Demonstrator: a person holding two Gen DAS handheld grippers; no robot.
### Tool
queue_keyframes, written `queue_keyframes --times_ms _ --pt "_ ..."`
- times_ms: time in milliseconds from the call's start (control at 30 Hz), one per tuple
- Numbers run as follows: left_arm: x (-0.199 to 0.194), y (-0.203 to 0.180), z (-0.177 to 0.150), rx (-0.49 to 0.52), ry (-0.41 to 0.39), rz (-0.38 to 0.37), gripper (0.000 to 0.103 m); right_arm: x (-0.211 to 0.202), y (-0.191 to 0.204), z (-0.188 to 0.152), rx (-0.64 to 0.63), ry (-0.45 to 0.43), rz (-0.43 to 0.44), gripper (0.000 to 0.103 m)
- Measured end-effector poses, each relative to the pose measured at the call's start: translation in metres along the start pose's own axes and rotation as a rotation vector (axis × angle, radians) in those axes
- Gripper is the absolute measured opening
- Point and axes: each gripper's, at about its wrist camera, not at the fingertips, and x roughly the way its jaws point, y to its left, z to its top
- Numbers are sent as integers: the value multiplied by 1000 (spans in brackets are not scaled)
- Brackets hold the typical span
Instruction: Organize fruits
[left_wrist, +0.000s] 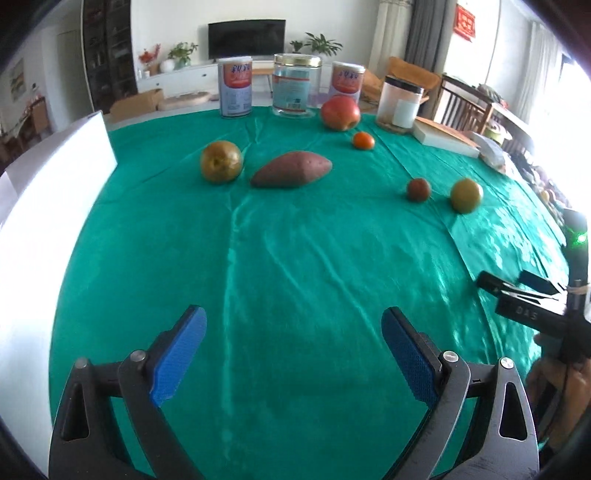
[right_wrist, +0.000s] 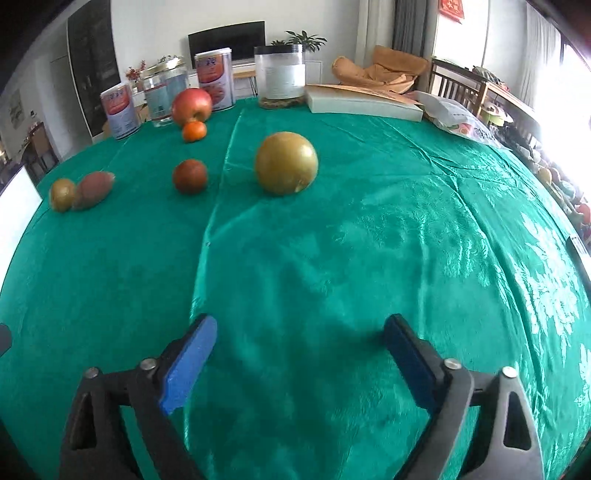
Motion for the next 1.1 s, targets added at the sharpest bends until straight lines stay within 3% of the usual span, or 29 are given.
queue_keyframes --times_ms 233,400,567,1100 --pt "42 7 6 -8 10 123 97 13 -15 20 38 0 -18 103" --pt "45 22 4 -80 20 90 98 14 -15 21 37 0 -21 103" --pt "49 14 5 -34 42 105 101 14 -15 21 37 0 -20 103" --pt "51 14 6 -34 44 104 102 14 -15 21 37 0 -20 103"
